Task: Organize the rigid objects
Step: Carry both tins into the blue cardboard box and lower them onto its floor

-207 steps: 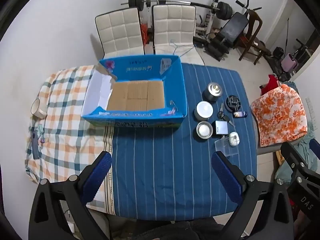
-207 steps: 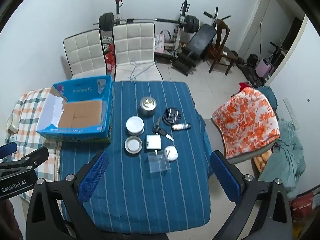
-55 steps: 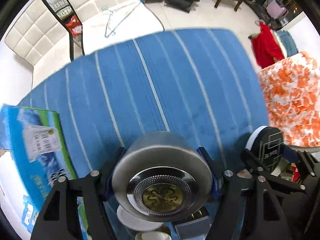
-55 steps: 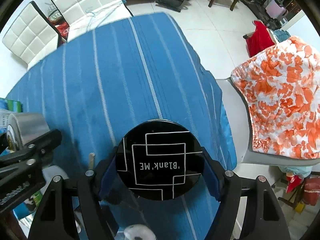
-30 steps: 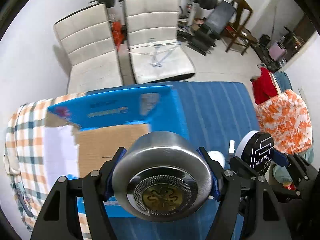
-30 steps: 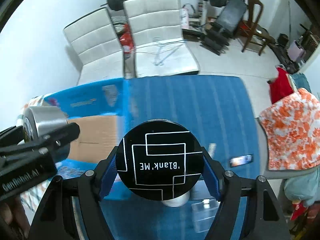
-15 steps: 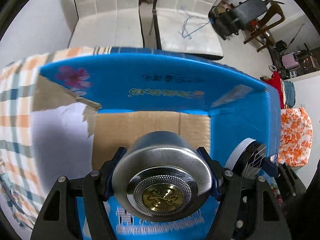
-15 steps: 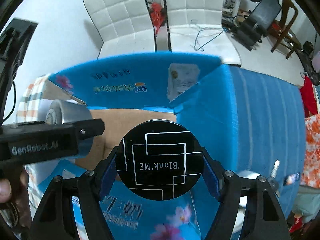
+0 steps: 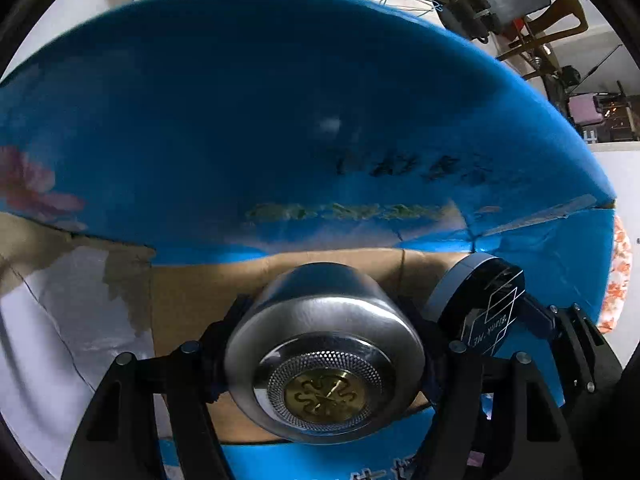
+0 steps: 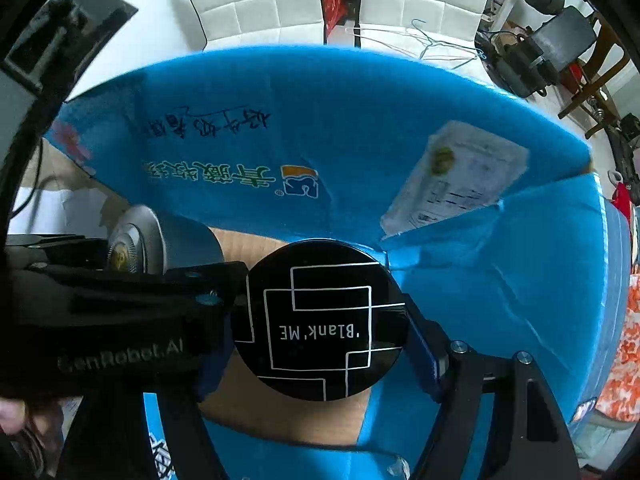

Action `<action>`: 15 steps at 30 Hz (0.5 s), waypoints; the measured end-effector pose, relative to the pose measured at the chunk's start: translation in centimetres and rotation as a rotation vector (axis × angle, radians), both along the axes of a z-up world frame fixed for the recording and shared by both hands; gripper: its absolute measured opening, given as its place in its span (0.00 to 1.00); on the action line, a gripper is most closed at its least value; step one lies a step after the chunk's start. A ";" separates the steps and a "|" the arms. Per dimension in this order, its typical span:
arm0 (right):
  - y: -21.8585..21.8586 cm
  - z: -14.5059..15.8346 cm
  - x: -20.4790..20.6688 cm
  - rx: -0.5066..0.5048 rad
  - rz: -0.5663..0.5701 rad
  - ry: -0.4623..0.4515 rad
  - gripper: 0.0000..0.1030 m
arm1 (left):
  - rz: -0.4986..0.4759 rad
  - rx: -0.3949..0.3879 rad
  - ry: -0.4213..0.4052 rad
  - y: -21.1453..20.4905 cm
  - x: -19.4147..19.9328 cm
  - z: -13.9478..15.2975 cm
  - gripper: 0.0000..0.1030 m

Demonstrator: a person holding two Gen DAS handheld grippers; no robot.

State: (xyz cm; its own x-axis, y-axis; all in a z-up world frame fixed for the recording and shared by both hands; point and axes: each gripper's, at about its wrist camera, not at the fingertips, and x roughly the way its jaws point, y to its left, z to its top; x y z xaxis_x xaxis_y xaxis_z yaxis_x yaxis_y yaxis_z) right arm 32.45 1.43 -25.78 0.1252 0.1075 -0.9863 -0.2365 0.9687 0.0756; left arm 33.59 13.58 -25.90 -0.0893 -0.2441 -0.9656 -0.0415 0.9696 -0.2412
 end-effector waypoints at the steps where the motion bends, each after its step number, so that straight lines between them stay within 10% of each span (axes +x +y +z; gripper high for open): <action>1: 0.0 -0.2 0.2 -0.006 0.002 0.002 0.75 | -0.001 0.008 0.001 -0.1 0.1 0.0 0.67; 15: -0.3 -1.1 3.9 0.010 -0.001 0.097 0.80 | 0.050 0.052 0.046 0.1 0.2 0.9 0.68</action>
State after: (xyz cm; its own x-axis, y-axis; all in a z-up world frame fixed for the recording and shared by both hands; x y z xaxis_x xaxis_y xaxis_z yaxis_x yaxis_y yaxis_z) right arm 36.36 1.12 -26.85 0.0288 0.1174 -0.9927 -0.2269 0.9679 0.1079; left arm 33.79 13.73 -25.00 -0.1225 -0.1990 -0.9723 -0.1001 0.9772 -0.1874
